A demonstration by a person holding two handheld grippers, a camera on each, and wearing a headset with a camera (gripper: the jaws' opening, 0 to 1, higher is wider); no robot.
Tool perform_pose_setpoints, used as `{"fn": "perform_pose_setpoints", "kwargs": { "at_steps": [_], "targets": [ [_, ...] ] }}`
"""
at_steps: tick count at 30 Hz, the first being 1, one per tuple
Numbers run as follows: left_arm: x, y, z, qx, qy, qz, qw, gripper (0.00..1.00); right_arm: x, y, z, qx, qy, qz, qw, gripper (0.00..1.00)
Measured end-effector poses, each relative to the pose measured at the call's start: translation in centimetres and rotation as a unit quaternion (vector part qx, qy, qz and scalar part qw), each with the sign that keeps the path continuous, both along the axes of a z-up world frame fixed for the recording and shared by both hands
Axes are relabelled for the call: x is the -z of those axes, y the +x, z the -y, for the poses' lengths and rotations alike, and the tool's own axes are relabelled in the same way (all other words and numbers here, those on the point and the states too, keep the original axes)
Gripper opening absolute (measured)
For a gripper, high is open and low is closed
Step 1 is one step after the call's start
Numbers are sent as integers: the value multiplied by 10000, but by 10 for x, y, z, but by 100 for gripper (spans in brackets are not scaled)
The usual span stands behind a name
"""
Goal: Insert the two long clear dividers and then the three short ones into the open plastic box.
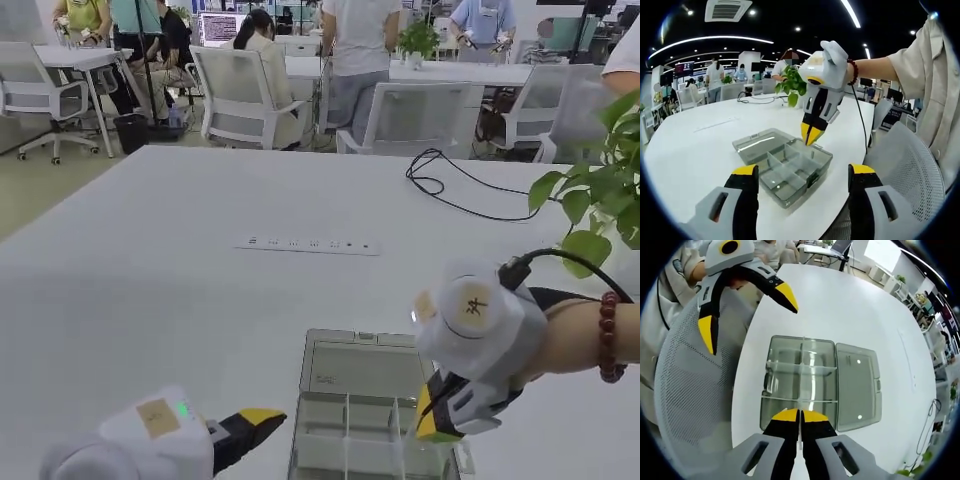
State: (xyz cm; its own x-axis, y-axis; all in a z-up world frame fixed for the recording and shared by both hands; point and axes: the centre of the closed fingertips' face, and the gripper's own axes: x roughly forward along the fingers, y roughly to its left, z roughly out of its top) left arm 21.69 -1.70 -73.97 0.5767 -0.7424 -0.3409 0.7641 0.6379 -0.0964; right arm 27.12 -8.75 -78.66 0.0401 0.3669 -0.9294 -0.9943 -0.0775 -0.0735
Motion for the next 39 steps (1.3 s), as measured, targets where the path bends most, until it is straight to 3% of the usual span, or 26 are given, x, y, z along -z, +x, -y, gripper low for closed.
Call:
{"fn": "perform_pose_setpoints", "kwargs": {
  "at_steps": [10, 18, 39],
  "targets": [
    [1, 0, 1, 4, 38, -14, 10000, 73, 11, 2, -3, -109, -640, -334, 9973, 2],
    [1, 0, 0, 4, 34, 11, 10000, 73, 18, 1, -1, 31, -922, -511, 9944, 2],
    [0, 0, -1, -19, 6, -9, 10000, 71, 45, 0, 1, 317, -917, -655, 9931, 2]
  ]
}}
